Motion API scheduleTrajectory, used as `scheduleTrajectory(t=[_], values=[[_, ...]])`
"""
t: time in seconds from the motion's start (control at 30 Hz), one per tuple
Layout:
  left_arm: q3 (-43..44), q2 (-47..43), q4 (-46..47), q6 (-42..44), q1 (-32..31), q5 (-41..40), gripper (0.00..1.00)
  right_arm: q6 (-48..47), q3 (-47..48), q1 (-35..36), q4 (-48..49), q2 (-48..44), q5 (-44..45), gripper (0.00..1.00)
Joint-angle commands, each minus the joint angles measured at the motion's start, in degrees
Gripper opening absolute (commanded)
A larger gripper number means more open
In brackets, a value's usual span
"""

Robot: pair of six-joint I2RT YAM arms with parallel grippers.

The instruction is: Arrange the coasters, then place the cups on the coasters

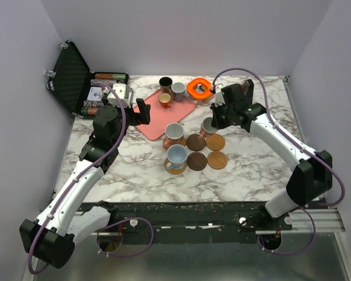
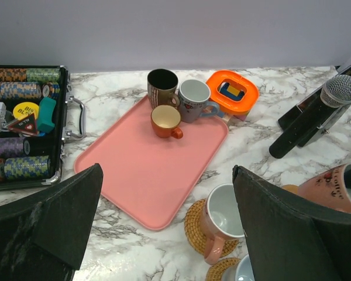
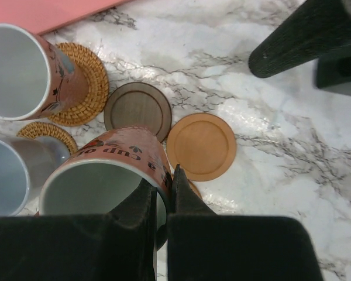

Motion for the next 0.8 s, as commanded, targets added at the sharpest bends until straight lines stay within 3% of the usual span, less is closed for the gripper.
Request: scheduleTrajectory(t=[0.0, 0.4, 0.77], values=[[0.25, 0.67, 0.72, 0.57, 0.33, 1.71, 0.99, -2.82, 3.55, 0.15, 0.35, 6.12, -6.76, 0.01], [0.07, 1.64, 0.90, 0.49, 0.33, 1.79, 0.99, -4.42, 10.50, 2.96, -4.39, 17.12, -7.03, 0.01], [-0.02, 1.64, 0.90, 0.49, 0.33, 1.79, 0.99, 1.11, 13.05, 3.23, -5.27, 20.81, -1.85, 0.01]])
